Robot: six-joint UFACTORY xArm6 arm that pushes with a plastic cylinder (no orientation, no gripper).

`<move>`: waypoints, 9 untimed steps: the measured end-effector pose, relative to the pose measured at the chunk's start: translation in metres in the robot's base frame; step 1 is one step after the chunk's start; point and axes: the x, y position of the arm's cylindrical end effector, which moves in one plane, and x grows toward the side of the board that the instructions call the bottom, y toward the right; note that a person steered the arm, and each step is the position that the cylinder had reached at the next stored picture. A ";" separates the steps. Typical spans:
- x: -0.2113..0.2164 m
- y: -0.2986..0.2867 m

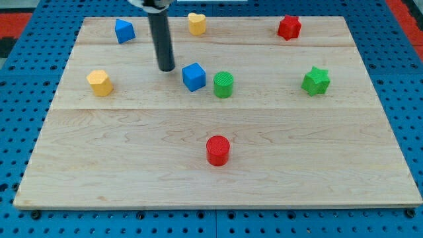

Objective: Push the green circle towards bottom right

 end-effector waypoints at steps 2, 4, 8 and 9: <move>-0.012 0.037; -0.002 0.048; 0.061 0.107; 0.073 0.147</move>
